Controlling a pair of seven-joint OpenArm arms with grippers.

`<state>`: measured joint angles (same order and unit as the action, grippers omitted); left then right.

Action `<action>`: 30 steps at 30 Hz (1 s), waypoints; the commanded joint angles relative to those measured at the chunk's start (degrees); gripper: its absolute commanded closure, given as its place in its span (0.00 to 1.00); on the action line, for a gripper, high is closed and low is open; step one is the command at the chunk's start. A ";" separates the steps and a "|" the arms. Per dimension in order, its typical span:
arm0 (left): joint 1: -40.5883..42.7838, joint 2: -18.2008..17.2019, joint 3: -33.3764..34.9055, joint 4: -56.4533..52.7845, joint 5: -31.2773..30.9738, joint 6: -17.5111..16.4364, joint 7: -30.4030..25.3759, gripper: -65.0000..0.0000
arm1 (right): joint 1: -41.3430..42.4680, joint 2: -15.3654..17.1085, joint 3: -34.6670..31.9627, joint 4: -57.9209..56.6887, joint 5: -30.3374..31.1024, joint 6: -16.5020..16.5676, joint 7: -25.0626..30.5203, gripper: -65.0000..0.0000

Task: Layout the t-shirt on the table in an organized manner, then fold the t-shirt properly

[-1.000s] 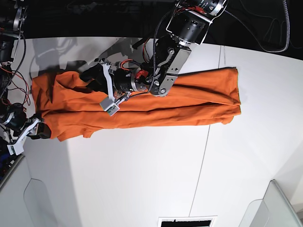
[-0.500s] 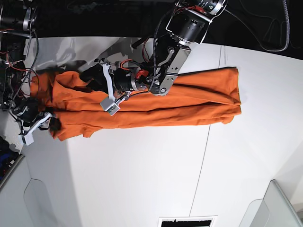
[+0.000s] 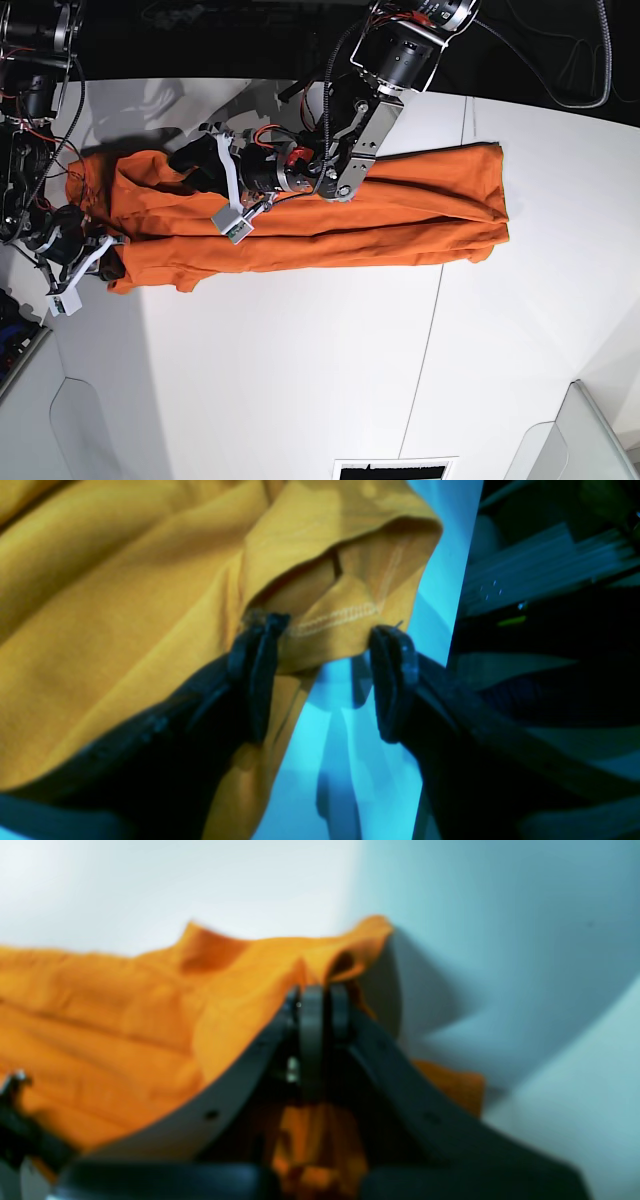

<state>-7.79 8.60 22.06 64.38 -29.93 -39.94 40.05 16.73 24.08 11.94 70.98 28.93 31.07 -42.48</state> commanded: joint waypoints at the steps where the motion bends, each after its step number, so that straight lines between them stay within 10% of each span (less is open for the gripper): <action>1: -0.61 0.40 0.09 0.35 1.09 0.31 1.09 0.49 | 0.07 1.09 1.14 3.02 1.11 0.17 0.09 1.00; 18: -2.32 0.40 0.09 0.83 -2.40 0.28 0.92 0.49 | -20.13 3.65 8.57 16.96 7.08 0.22 -1.49 1.00; 23: -3.32 0.40 0.09 5.70 -6.69 -0.06 3.06 0.49 | -19.96 3.67 10.75 17.66 10.01 0.22 -0.57 0.48; 30: -3.30 0.40 0.07 12.76 -12.44 -0.06 9.62 0.49 | -19.93 3.50 18.56 24.44 15.32 0.24 -0.61 0.47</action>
<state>-10.04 8.40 22.11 75.94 -40.64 -39.44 50.83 -3.81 26.52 30.15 94.56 43.07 31.09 -44.18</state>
